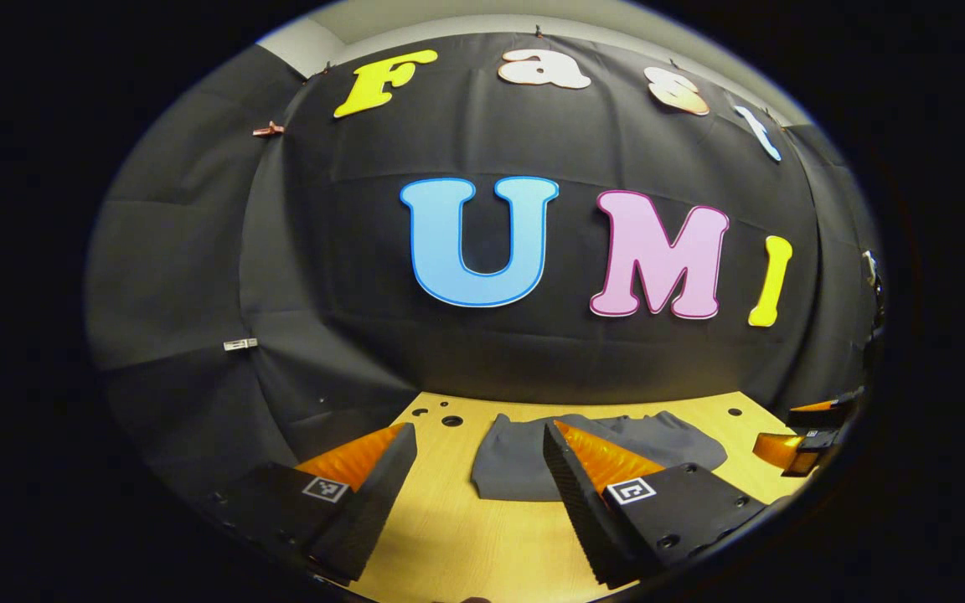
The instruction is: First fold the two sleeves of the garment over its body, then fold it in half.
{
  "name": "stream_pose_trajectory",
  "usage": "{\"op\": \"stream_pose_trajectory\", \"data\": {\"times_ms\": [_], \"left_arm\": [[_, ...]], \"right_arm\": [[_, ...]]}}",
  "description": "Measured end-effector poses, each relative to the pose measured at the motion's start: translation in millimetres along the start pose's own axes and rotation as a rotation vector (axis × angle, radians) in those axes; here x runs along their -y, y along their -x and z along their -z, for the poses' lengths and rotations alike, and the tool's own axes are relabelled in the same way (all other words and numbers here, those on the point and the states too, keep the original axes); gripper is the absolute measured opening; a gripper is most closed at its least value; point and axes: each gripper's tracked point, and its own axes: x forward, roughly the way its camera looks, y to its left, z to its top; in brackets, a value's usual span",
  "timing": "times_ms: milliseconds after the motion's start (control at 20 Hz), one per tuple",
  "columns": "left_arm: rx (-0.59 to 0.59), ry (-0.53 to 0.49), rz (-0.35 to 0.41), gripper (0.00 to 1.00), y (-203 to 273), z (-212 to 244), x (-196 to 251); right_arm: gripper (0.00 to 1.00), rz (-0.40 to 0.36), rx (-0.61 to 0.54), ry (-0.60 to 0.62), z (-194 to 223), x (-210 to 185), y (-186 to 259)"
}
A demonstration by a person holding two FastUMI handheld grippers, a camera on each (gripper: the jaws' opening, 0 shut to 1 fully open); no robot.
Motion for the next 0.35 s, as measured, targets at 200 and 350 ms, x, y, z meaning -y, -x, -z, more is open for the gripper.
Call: {"op": "stream_pose_trajectory", "data": {"times_ms": [200,350], "left_arm": [[-0.026,0.003,0.005,0.96,11.1,21.6,2.3],[-0.044,0.010,0.020,0.96,16.5,34.7,1.6]], "right_arm": [[0.98,0.003,-0.044,-0.029,21.1,-10.5,19.8],[0.98,0.012,-0.078,-0.078,39.6,-14.3,28.0]]}}
